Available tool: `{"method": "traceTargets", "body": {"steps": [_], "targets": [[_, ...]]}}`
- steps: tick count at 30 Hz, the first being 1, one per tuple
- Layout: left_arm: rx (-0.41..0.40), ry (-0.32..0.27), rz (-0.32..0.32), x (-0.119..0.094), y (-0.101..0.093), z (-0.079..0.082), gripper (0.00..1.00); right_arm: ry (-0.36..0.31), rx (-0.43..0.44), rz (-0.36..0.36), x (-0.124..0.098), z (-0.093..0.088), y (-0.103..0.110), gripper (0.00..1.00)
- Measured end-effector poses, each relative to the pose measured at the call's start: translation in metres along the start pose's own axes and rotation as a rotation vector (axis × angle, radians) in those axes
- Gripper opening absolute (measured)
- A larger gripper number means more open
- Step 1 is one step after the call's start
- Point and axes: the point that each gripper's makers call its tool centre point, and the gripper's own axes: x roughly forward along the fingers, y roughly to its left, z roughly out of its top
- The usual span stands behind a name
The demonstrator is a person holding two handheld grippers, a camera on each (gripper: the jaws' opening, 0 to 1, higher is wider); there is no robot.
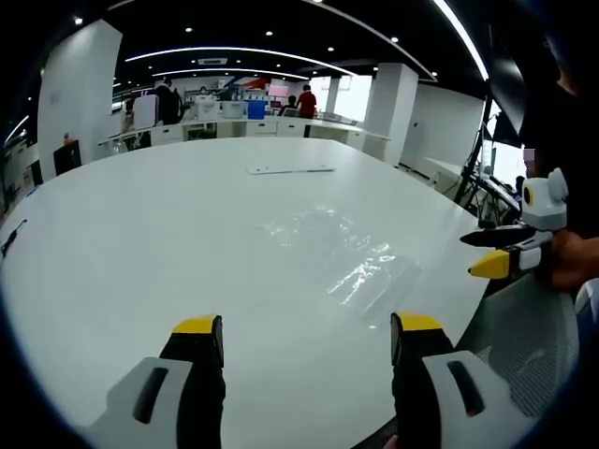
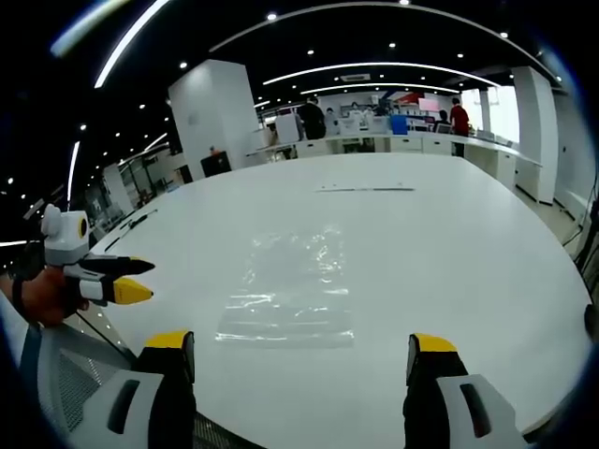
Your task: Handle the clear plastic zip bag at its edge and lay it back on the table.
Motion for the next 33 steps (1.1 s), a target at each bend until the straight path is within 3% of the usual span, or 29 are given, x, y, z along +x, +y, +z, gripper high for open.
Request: {"method": "traceTargets", "body": {"steps": [33], "targets": [[0.000,0.000,-0.001,0.0000,-0.0002,0.0002,0.72,0.002,0.001,0.000,-0.0011,0.0001,0.0009,0.94]]}}
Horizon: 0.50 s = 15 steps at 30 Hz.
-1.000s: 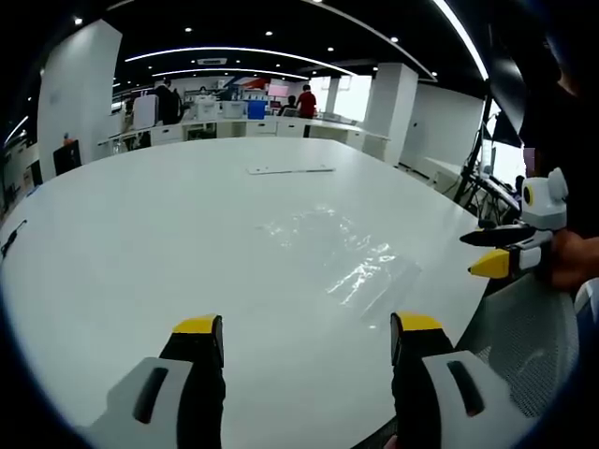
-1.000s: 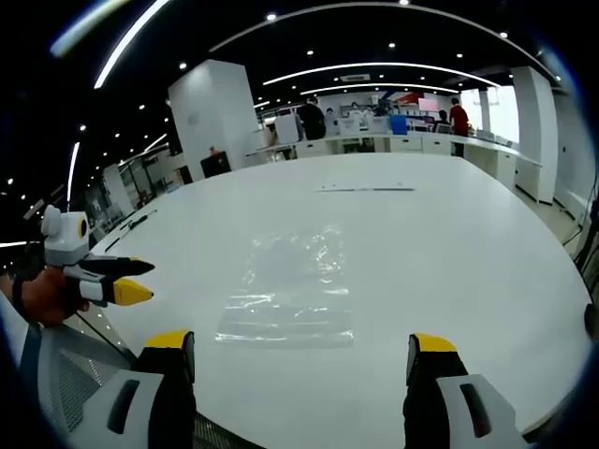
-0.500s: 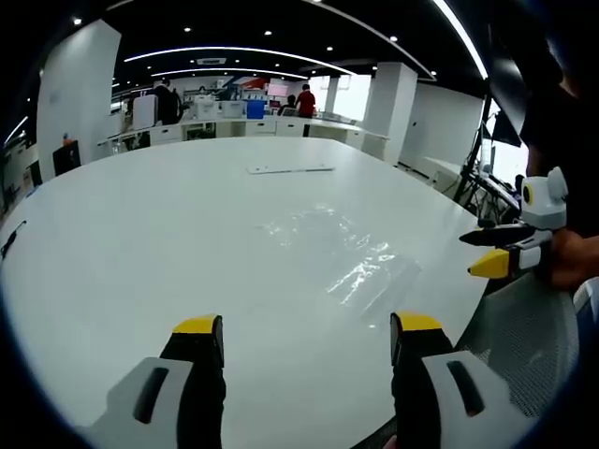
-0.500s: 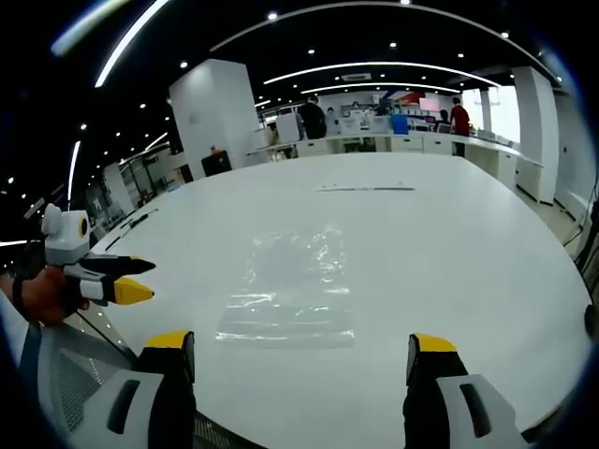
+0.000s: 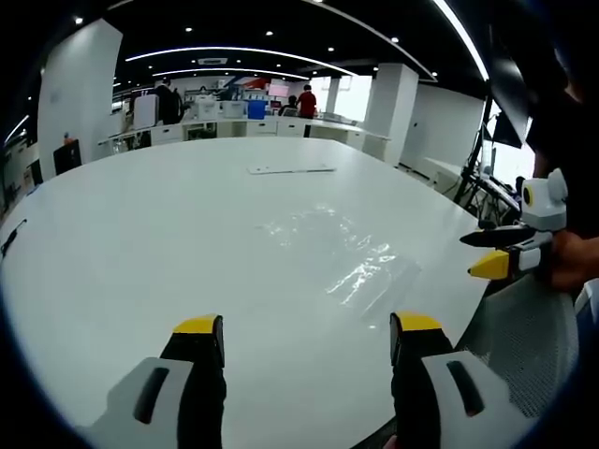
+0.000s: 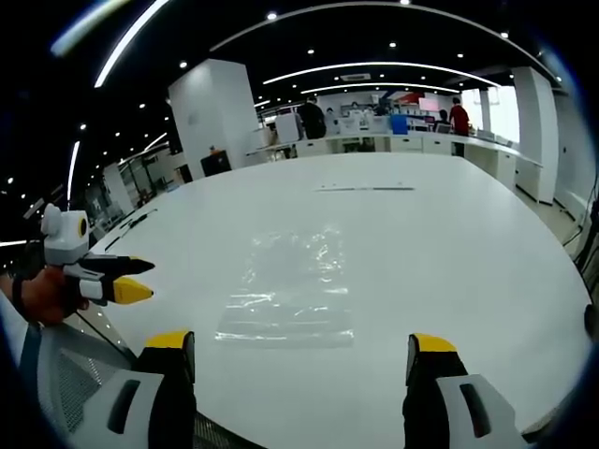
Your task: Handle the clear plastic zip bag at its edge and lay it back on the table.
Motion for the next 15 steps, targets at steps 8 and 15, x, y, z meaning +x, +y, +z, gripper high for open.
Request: {"method": "traceTargets", "body": {"steps": [8,15], "targets": [[-0.004,-0.003,0.001,-0.0005,0.0003,0.0008,0.72,0.004,-0.003,0.000,0.0008,-0.0014,-0.0007,0.94],[-0.004,-0.003,-0.001,-0.0001,0.0002,0.0007,0.72,0.009,-0.007,0.004,0.0017,-0.0016,0.0004,0.94]]}}
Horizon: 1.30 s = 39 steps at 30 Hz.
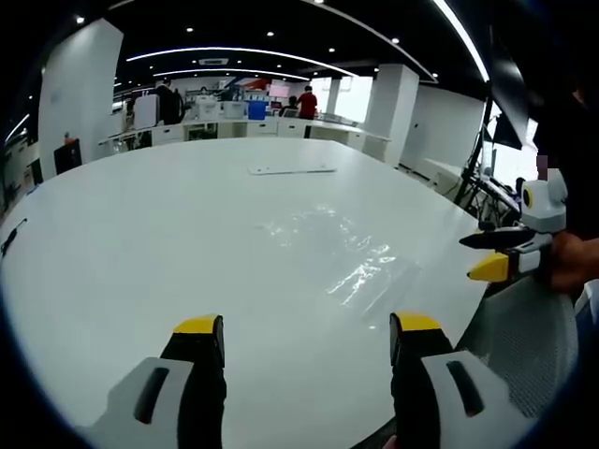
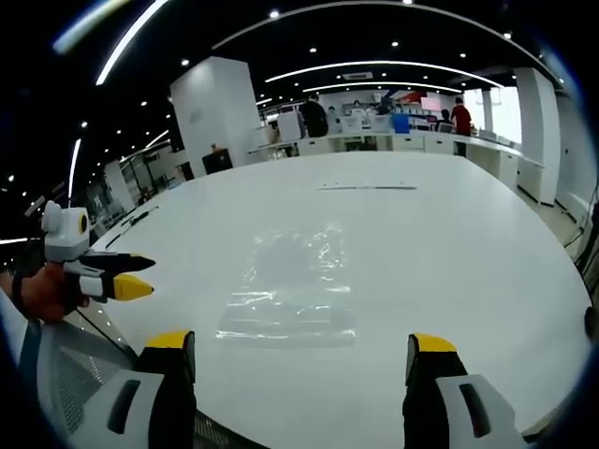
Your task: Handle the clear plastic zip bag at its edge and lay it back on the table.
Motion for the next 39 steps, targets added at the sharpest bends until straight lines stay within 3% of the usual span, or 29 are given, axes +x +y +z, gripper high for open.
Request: {"method": "traceTargets", "body": {"steps": [7,13,30,39], "targets": [[0.009,0.006,-0.007,0.000,-0.001,-0.001,0.71,0.009,-0.011,0.014,0.002,0.003,0.005,0.93],[0.033,0.014,-0.017,-0.002,-0.006,0.000,0.71,0.007,-0.041,0.039,0.015,0.020,0.016,0.90],[0.071,0.014,-0.038,-0.019,-0.008,-0.001,0.71,0.004,-0.120,0.122,0.106,0.078,0.056,0.88],[0.069,0.026,-0.039,-0.020,-0.008,-0.005,0.71,0.013,-0.099,0.136,0.151,0.093,0.067,0.86]]}}
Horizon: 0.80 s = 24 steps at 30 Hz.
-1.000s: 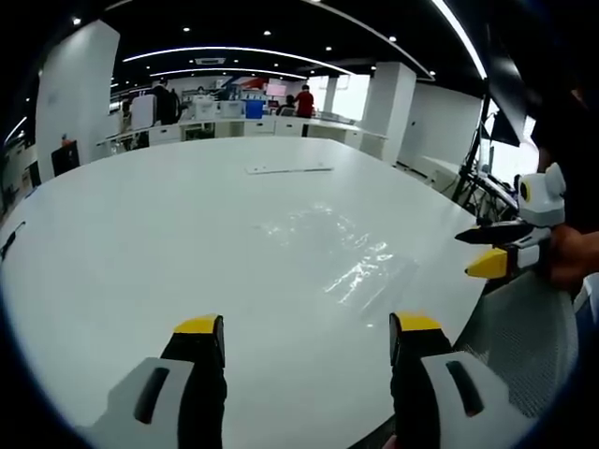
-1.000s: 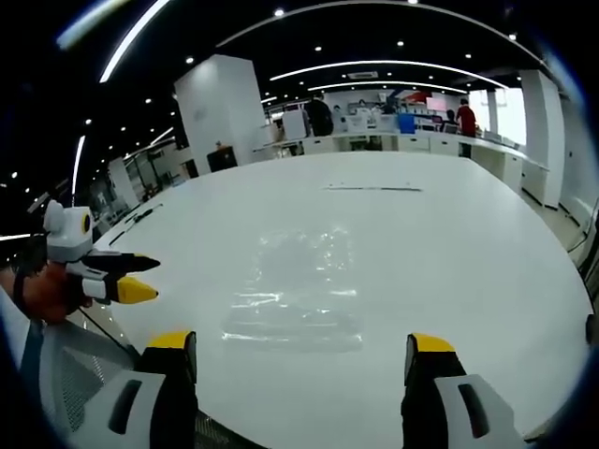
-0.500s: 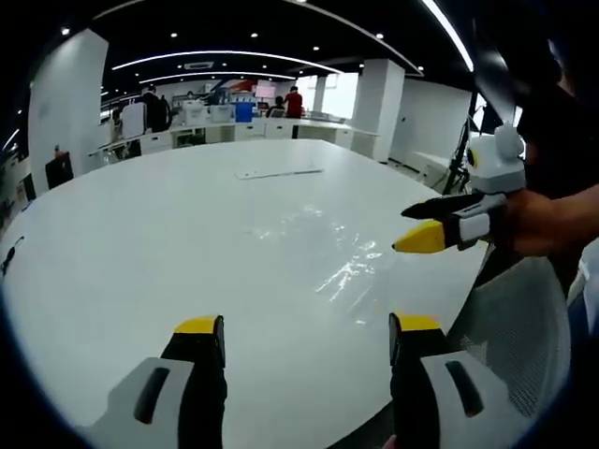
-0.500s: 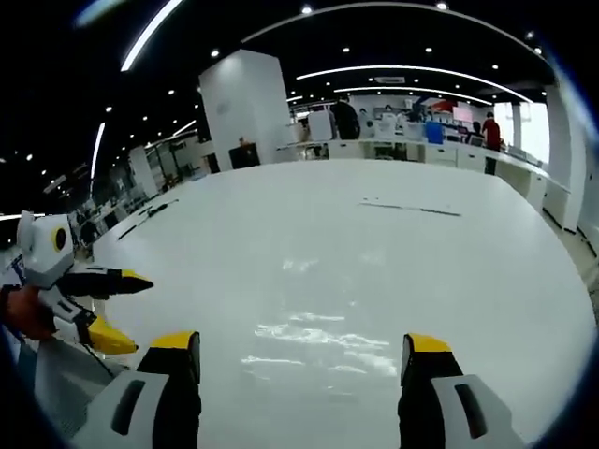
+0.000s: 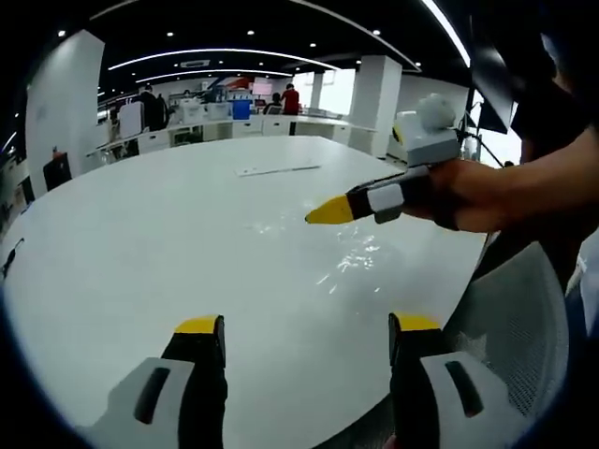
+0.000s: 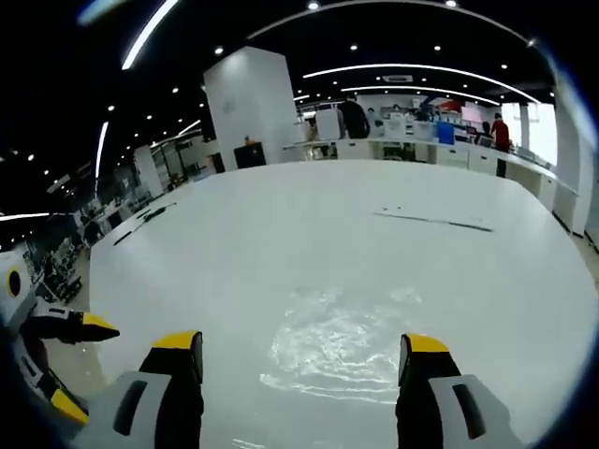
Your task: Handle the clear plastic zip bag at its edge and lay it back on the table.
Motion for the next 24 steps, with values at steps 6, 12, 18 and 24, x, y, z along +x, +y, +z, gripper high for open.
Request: {"method": "traceTargets", "body": {"steps": [6,12,18,24], "targets": [[-0.016,0.008,0.005,0.000,0.002,-0.003,0.70,0.015,-0.003,0.013,0.021,0.008,0.005,0.86],[-0.038,0.009,0.018,0.000,0.005,-0.005,0.70,0.032,-0.003,0.002,0.043,0.011,-0.001,0.86],[-0.040,0.014,0.021,0.000,0.006,-0.006,0.70,0.064,-0.006,-0.012,0.063,0.004,-0.004,0.84],[-0.047,0.018,0.025,0.001,0.008,-0.007,0.69,0.088,-0.021,-0.029,0.077,0.001,-0.008,0.82]]}}
